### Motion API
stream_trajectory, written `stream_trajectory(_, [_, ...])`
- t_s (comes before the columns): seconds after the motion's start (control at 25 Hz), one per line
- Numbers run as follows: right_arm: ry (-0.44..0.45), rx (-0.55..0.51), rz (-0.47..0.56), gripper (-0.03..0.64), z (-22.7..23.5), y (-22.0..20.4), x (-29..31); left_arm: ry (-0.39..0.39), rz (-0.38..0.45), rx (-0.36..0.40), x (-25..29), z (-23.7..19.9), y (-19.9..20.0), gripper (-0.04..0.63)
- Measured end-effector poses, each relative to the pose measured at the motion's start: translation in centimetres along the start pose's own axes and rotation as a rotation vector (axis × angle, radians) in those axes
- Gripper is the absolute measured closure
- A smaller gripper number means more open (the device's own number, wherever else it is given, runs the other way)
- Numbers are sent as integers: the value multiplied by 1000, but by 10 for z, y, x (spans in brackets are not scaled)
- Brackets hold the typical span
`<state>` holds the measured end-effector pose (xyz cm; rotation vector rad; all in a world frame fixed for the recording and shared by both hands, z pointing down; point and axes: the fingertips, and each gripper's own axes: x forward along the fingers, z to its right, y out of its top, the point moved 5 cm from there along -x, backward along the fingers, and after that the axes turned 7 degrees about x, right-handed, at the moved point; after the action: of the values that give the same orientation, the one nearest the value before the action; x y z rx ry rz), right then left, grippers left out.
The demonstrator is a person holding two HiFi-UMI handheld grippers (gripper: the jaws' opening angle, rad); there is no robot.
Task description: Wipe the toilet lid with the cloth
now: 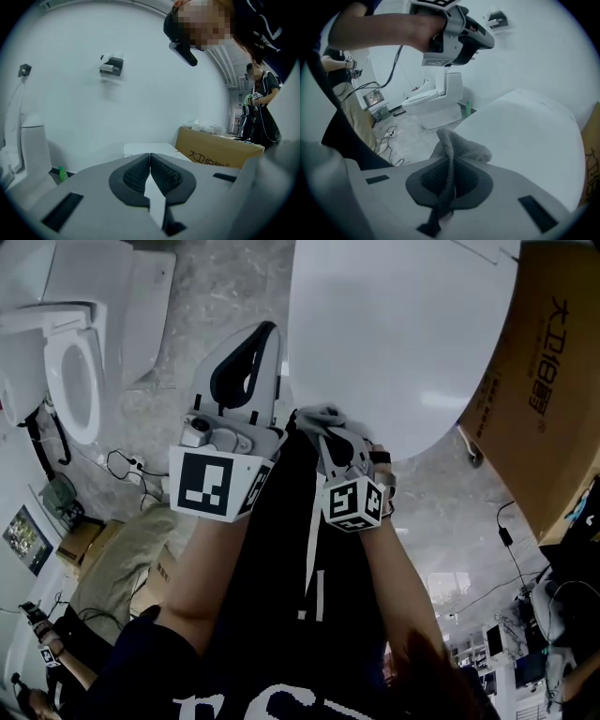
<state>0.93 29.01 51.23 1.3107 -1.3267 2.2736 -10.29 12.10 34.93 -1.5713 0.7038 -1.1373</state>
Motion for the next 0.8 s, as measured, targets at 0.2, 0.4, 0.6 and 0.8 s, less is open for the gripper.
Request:
stream_trajectory(0.2, [-51,-13,-55,592,23,-47,-42,-21,-4,3,6,3,0,574])
stream_trajectory(0.4, [-191,21,-67,592,78,-73,-77,-35,-6,5,12,9,-1,574])
stream_trajectory(0.6, [-371,139,-29,592,145,-78,-100,-43,-14,7,16,14,-1,574])
stream_trajectory(0.8, [-480,255,9,592,173,-72,-103,-48,-7,5,20,18,0,574])
